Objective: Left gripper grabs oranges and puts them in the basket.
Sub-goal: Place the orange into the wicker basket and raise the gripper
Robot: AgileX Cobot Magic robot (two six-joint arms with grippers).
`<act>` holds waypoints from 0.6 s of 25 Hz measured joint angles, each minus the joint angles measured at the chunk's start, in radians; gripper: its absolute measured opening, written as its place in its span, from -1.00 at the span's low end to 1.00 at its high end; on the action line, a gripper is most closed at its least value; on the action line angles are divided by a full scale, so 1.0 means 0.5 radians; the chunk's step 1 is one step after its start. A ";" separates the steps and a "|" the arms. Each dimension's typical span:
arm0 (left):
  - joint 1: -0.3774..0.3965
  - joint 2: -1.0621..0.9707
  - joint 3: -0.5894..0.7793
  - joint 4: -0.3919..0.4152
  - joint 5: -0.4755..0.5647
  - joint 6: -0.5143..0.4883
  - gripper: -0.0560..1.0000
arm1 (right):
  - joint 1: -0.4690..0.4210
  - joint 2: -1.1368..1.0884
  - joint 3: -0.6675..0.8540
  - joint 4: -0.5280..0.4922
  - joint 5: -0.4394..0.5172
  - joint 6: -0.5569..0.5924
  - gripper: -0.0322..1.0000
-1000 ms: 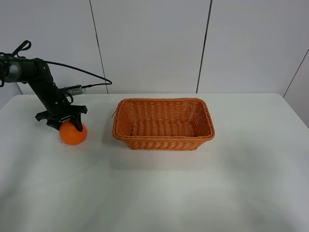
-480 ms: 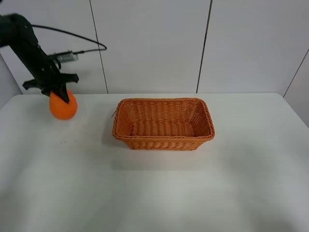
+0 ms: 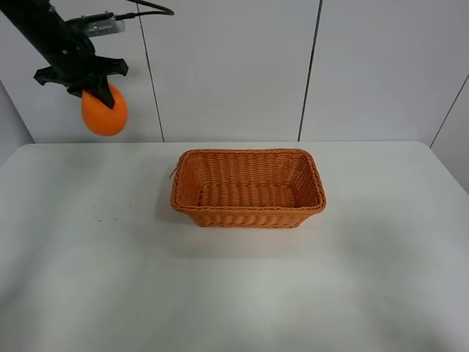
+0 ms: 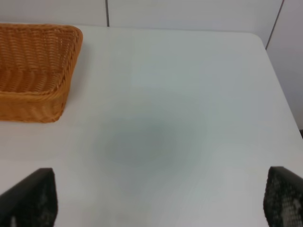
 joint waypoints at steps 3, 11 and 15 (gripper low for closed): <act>-0.215 0.002 -0.021 -0.004 0.000 -0.011 -0.45 | 0.000 0.000 0.000 0.000 0.000 0.000 0.41; -0.774 0.210 -0.141 -0.019 -0.008 -0.033 -0.45 | 0.000 0.000 0.000 0.000 0.000 0.000 0.41; -0.968 0.391 -0.166 -0.021 -0.187 -0.037 -0.45 | 0.000 0.000 0.000 0.000 0.000 0.000 0.41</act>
